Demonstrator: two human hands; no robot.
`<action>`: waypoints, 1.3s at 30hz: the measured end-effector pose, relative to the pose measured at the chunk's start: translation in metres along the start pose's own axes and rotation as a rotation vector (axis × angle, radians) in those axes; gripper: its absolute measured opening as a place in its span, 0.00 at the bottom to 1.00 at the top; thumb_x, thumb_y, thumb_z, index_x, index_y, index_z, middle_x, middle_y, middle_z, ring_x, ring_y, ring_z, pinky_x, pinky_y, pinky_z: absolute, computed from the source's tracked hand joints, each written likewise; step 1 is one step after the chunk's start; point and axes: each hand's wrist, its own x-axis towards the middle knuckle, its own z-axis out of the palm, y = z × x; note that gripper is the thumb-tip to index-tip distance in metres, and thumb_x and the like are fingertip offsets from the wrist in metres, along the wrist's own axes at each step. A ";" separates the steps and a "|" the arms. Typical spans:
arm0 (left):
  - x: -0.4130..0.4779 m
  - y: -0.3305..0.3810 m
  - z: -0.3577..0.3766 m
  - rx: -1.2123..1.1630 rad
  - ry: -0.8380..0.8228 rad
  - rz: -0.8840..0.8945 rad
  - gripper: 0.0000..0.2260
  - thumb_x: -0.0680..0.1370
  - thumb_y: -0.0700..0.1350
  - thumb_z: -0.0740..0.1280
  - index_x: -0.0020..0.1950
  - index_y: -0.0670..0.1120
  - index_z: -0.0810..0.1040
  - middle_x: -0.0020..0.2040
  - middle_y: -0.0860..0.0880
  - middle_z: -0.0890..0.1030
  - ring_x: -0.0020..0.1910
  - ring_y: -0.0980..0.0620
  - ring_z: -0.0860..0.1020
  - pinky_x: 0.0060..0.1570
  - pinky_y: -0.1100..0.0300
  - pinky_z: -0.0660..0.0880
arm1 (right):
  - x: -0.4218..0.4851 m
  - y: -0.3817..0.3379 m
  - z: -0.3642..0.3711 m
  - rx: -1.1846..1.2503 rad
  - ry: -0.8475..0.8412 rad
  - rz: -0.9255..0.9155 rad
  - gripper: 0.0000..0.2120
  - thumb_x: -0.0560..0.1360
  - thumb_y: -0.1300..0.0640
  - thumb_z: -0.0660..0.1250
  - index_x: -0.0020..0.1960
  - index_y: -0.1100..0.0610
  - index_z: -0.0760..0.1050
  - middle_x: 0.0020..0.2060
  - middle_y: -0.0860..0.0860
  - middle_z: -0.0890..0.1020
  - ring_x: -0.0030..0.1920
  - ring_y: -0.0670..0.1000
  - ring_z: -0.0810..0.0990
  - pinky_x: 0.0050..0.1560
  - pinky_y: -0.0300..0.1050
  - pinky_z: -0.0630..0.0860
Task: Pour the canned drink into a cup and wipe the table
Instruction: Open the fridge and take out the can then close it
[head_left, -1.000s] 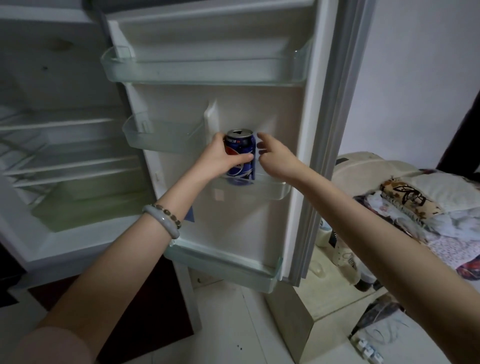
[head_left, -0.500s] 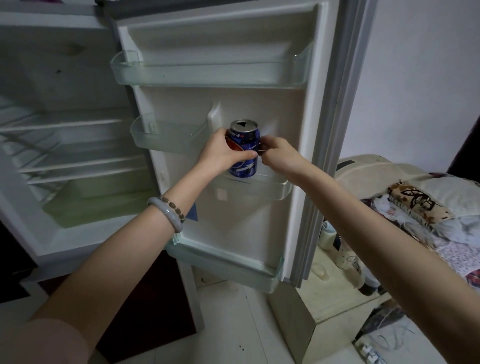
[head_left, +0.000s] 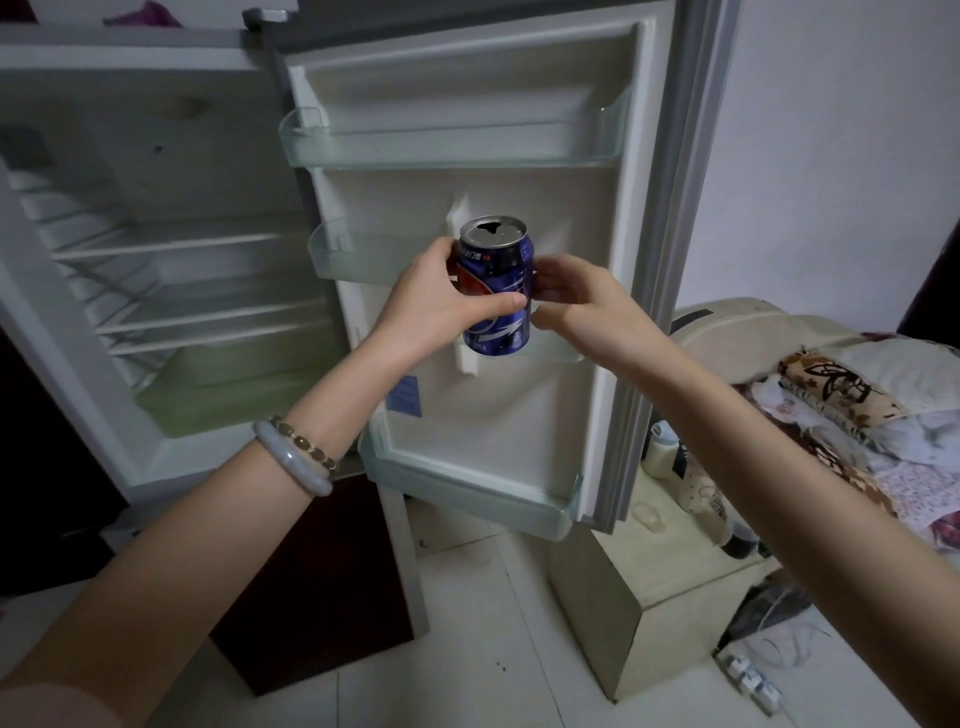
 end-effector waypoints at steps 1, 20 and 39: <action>-0.010 0.000 -0.003 0.004 0.000 0.000 0.29 0.62 0.54 0.79 0.58 0.48 0.74 0.52 0.53 0.80 0.50 0.56 0.78 0.53 0.59 0.75 | -0.009 -0.001 0.004 -0.021 0.008 -0.004 0.23 0.70 0.65 0.66 0.65 0.59 0.71 0.56 0.53 0.80 0.57 0.48 0.78 0.60 0.42 0.74; -0.166 -0.018 0.011 0.054 -0.054 -0.158 0.33 0.60 0.54 0.80 0.61 0.48 0.73 0.56 0.52 0.79 0.53 0.54 0.78 0.55 0.57 0.75 | -0.142 0.027 0.043 -0.105 -0.174 0.094 0.26 0.71 0.65 0.66 0.69 0.58 0.67 0.61 0.54 0.77 0.61 0.49 0.75 0.64 0.44 0.72; -0.147 0.027 0.151 0.048 0.103 -0.337 0.35 0.53 0.62 0.77 0.57 0.53 0.73 0.55 0.57 0.80 0.55 0.57 0.78 0.59 0.52 0.75 | -0.115 0.137 -0.087 -0.062 -0.372 -0.003 0.30 0.72 0.67 0.64 0.72 0.54 0.64 0.64 0.52 0.74 0.64 0.47 0.72 0.64 0.44 0.72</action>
